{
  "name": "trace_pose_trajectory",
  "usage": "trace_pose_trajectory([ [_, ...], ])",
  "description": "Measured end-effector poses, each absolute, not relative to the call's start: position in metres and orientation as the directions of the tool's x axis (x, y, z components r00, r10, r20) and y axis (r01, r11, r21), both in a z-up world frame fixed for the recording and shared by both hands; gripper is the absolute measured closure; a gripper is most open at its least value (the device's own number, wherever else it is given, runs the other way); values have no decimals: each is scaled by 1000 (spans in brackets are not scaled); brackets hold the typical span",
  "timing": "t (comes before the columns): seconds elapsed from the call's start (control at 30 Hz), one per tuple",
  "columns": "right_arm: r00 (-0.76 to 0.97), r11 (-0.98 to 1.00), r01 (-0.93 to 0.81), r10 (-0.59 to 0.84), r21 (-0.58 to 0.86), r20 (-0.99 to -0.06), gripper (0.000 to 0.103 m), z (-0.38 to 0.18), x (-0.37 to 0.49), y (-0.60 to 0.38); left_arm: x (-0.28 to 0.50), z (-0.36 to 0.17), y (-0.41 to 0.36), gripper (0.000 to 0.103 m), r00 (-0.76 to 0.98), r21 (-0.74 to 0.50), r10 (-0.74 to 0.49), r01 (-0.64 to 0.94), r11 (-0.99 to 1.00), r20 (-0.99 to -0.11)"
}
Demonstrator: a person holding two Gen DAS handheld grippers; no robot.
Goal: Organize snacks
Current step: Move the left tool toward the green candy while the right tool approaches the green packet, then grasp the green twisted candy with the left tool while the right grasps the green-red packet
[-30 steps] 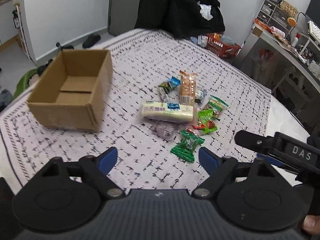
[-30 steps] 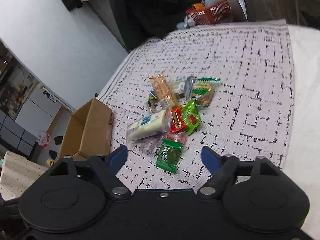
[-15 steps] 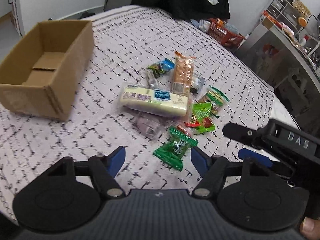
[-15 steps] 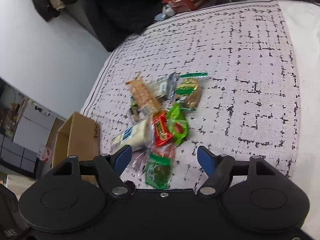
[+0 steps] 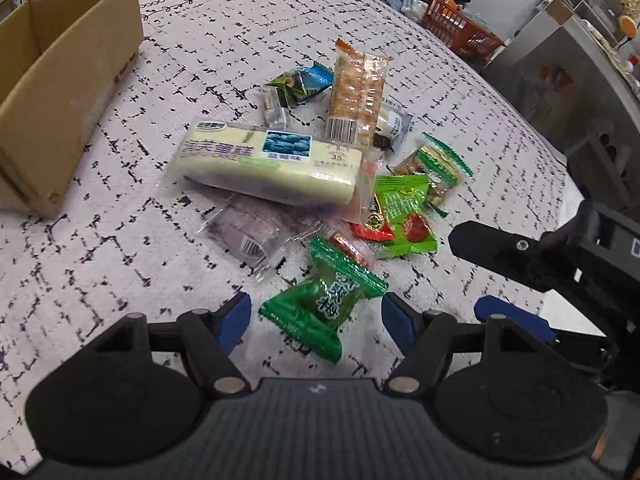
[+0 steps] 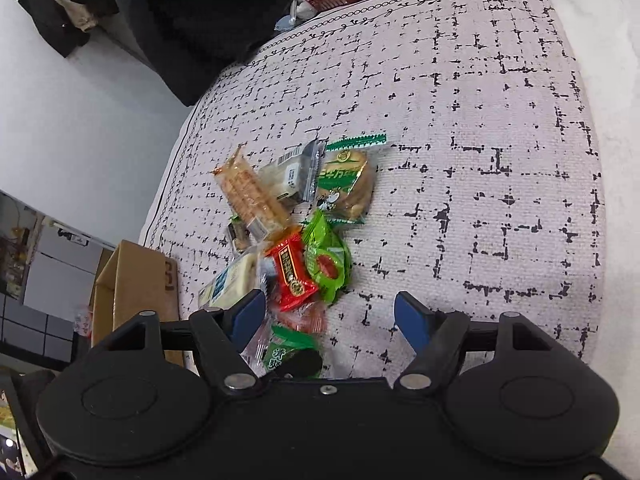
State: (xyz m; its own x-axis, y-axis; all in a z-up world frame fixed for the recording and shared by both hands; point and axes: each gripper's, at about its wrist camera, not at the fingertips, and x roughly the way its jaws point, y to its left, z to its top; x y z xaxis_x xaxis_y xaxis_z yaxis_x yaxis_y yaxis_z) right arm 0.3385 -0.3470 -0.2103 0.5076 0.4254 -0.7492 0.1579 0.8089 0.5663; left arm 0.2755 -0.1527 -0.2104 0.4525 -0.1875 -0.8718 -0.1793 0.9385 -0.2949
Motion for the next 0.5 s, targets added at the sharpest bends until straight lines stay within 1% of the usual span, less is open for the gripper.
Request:
trace_pose_trajectory([
  [0.07,507,807,161,427,569,-749,36,-214,344,-345,279,-216,-156,42,438,-288,-182,-189,939,-881],
  [0.1,509,809,162,423,566,-750,37,-215,346,-343,280,-218,-156,45,434,-283,-176,-195,939,-884],
  [0.13,512,814,160,415,558,-752,38,-217,349,-341,281,-219,-156,51,436,-277,-167,-203,939,-884],
  [0.17,512,819,159,409,551,-755,39,-219,351,-339,281,-219,-154,53,440,-278,-163,-210,937,-883],
  [0.27,500,823,166,404,543,-766,44,-226,358,-333,281,-218,-149,55,447,-300,-170,-237,924,-878],
  [0.5,499,821,178,401,543,-769,44,-239,368,-331,281,-210,-138,56,465,-313,-160,-274,910,-871],
])
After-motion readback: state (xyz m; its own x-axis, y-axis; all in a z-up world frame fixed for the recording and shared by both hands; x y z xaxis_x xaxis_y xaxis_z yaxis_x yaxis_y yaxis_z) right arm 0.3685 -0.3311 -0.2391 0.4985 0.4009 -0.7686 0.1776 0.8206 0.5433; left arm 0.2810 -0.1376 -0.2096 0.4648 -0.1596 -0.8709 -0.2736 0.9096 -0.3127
